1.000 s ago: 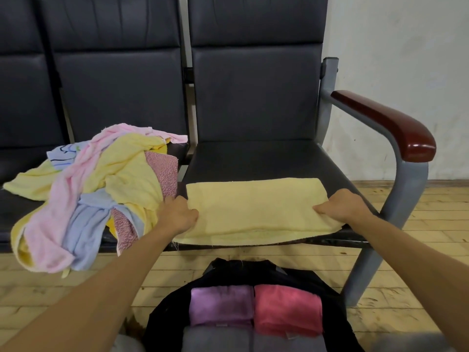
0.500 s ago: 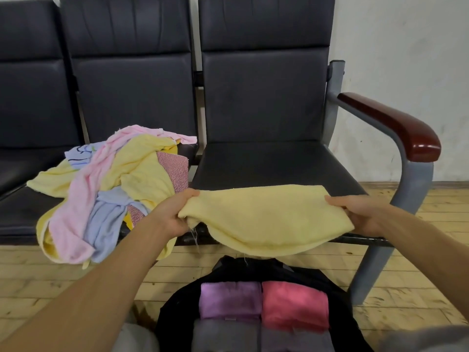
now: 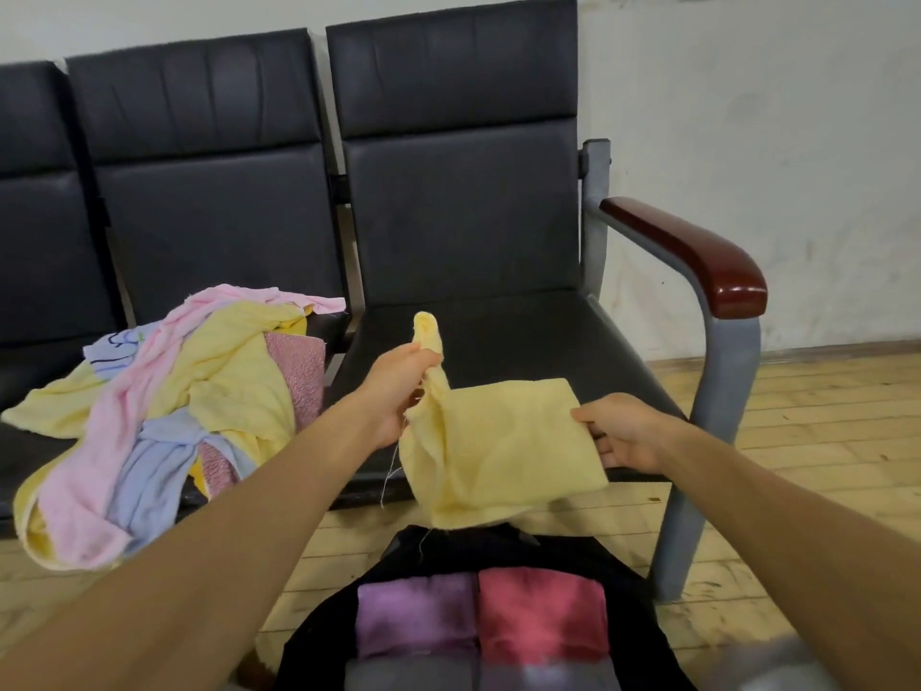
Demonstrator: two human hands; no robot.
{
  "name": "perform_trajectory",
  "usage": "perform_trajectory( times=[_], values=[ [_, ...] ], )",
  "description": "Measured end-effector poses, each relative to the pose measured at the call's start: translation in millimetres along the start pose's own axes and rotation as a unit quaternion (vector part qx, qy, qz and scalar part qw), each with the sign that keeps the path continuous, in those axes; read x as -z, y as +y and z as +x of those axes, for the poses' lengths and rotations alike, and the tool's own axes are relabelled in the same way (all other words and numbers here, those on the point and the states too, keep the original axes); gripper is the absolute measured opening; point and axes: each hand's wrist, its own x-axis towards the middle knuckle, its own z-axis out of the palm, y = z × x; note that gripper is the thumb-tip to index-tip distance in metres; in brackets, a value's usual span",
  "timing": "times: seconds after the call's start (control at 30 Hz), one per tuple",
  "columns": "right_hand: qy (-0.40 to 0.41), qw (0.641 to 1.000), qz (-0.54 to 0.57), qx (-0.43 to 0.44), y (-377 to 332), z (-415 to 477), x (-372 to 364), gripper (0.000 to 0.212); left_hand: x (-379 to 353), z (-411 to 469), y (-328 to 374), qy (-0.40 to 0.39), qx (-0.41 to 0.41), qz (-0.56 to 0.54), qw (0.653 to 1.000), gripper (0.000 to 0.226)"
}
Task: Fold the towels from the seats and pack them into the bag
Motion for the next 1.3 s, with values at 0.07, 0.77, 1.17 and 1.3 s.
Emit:
perform_trajectory(
  times=[0.07, 0.77, 1.17, 1.3],
  values=[
    [-0.016, 1.000, 0.006, -0.003, -1, -1, 3, 0.029, -28, 3, 1, -0.014, -0.004, 0.042, 0.999, 0.034],
    [0.131, 0.945, -0.286, 0.082, -5, 10, -28, 0.057, -7, -8, -36, -0.038, -0.052, 0.153, 0.986, 0.028],
    [0.071, 0.937, -0.246, 0.239, -30, -22, -90, 0.052, 44, -32, -61, 0.065, -0.043, 0.043, 0.996, 0.022],
    [-0.019, 0.963, -0.109, 0.245, -39, -43, -116, 0.032, 55, -31, -59, 0.091, -0.017, 0.043, 0.995, 0.015]
  ],
)
